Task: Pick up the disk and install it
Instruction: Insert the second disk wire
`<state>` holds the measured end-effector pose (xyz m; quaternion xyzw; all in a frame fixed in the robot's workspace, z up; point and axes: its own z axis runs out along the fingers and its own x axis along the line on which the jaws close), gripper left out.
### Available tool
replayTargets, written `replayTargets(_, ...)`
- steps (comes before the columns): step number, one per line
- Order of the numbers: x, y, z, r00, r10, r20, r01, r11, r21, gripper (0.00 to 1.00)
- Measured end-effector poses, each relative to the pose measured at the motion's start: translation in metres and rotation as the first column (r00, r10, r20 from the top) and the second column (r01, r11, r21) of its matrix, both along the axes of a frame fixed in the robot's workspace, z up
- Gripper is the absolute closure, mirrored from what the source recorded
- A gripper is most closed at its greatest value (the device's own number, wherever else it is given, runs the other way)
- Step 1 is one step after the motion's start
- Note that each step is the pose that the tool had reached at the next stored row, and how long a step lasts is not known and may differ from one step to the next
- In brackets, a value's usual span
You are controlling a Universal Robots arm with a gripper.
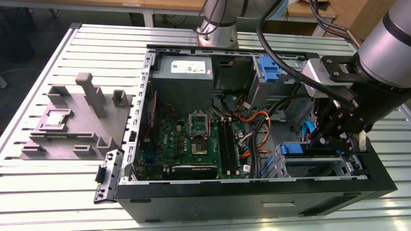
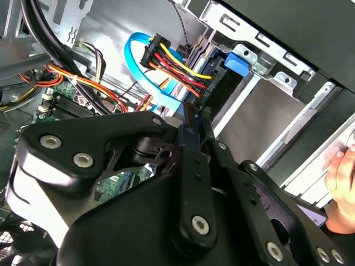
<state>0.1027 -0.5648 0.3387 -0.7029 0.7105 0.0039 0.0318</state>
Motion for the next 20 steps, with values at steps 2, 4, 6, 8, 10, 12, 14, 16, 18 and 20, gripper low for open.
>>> replayTargets(2, 0.0, -0.0011, -0.0003, 1.0, 0.0, 0.0, 0.0, 1.0, -0.0003, 0.84)
replayTargets(4, 0.0, -0.0023, -0.0009, 1.0, 0.0, -0.0001, 0.0, 1.0, -0.0004, 0.84)
replayTargets(6, 0.0, -0.0023, -0.0014, 1.0, 0.0, -0.0001, 0.0, 1.0, -0.0004, 0.84)
replayTargets(8, 0.0001, -0.0024, -0.0023, 1.0, 0.0, 0.0, 0.0, 1.0, 0.0011, 0.84)
replayTargets(10, 0.0002, -0.0023, -0.0032, 1.0, 0.0, -0.0001, 0.0, 1.0, 0.003, 0.84)
replayTargets(12, 0.0005, -0.0023, -0.004, 1.0, 0.0, -0.0001, 0.0, 1.0, 0.0062, 0.84)
replayTargets(14, 0.0006, -0.0023, -0.0048, 1.0, 0.0, -0.0001, 0.0, 0.9999, 0.0103, 0.84)
replayTargets(16, 0.0008, -0.0023, -0.0055, 1.0, 0.0, -0.0001, 0.0, 0.9999, 0.0138, 0.84)
replayTargets(18, 0.001, -0.0023, -0.0062, 1.0, 0.0, -0.0001, 0.0, 0.9999, 0.0152, 0.84)
replayTargets(20, 0.001, -0.0023, -0.0076, 1.0, 0.0, -0.0001, 0.0, 0.9999, 0.0154, 0.84)
